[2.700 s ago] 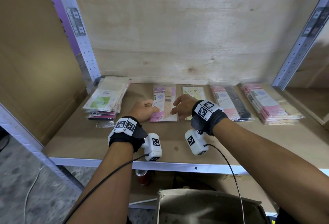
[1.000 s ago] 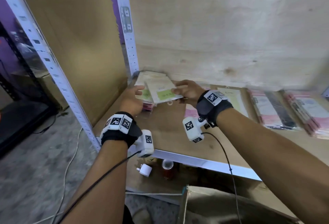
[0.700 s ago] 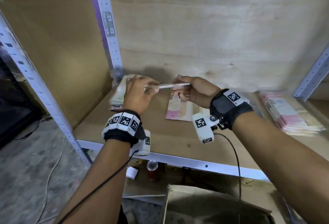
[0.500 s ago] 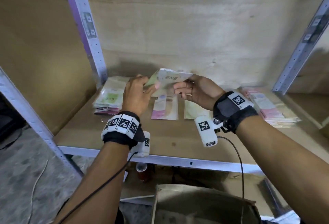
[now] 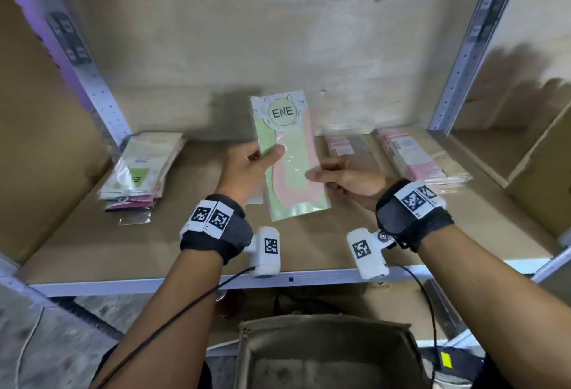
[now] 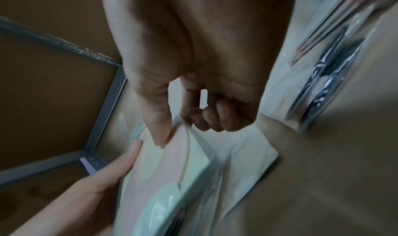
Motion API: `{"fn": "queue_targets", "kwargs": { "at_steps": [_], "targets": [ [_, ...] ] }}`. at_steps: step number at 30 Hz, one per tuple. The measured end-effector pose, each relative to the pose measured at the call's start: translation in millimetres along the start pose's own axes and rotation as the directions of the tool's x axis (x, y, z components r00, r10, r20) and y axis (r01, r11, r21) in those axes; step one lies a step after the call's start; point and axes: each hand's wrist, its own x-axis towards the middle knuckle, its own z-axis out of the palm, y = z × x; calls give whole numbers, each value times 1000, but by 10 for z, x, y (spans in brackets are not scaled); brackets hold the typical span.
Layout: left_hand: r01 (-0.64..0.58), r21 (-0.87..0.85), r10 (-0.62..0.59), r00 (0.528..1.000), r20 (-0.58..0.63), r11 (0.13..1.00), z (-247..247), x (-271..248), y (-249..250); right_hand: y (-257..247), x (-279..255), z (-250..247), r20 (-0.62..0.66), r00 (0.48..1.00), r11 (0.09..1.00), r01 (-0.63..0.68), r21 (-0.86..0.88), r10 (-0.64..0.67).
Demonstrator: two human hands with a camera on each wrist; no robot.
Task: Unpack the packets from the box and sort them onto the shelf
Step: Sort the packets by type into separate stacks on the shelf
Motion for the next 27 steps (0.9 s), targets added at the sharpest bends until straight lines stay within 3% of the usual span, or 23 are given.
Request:
{"fn": "queue_targets", "kwargs": {
  "at_steps": [4,7,10,13,16,20,27],
  "targets": [
    [131,-191,-133,991,5,973,204,50,-161,-4,-17,-106,10,1000,992,29,-125,-28],
    [191,-267,-196,981,11,945,356,87,-226,41,-11,-171,28,1000,1000,11,-19,-10],
    [250,-232,-257,966,-3,940,460,118,-262,34,-29,-198,67,997,985,-37,169,26],
    [283,-144,-276,959,63,948,457,152,-262,28,-1,-214,47,998,979,-45,198,36],
    [325,17,-324,937,132,946,360,157,-238,46,69,-213,-60,995,985,-70,157,80],
    [346,84,-356,905,234,934,259,139,-242,50,176,-179,-176,978,993,-107,56,116],
    [296,104,-307,945,115,949,161,198,-301,0,338,-60,-221,963,981,-177,-83,155]
  ]
}}
